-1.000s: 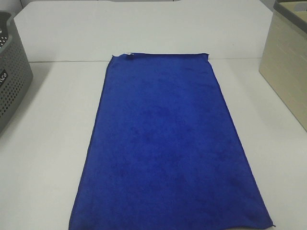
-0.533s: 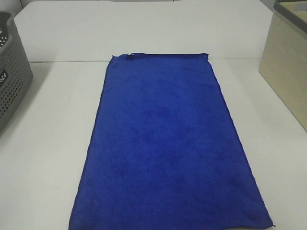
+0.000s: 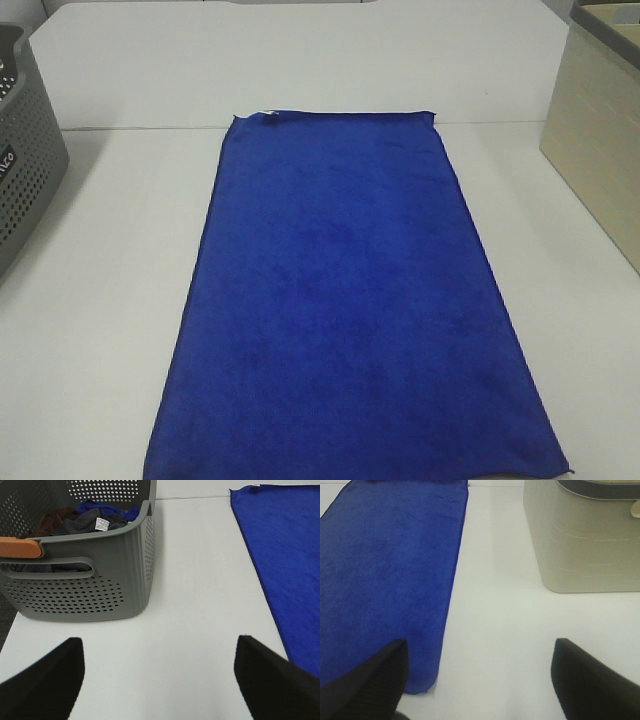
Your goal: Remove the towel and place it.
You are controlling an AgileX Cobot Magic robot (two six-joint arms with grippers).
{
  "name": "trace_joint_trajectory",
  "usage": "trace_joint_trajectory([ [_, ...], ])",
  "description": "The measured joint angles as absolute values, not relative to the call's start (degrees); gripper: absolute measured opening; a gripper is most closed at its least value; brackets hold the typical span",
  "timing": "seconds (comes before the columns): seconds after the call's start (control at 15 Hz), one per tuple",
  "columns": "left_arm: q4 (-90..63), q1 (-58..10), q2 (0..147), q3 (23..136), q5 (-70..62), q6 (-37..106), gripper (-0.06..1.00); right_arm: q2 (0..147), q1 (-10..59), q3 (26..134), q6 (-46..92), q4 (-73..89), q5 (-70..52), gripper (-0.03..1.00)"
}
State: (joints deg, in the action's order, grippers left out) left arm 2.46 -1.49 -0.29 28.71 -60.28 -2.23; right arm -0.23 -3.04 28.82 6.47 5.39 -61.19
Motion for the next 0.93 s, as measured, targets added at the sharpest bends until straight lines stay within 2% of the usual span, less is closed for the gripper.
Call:
trace_joint_trajectory([
  [0.93, 0.0, -1.5, -0.3, 28.7, -60.3, -2.2, 0.78, -0.2, -3.0, 28.8, 5.8, 6.9, -61.2, 0.77],
])
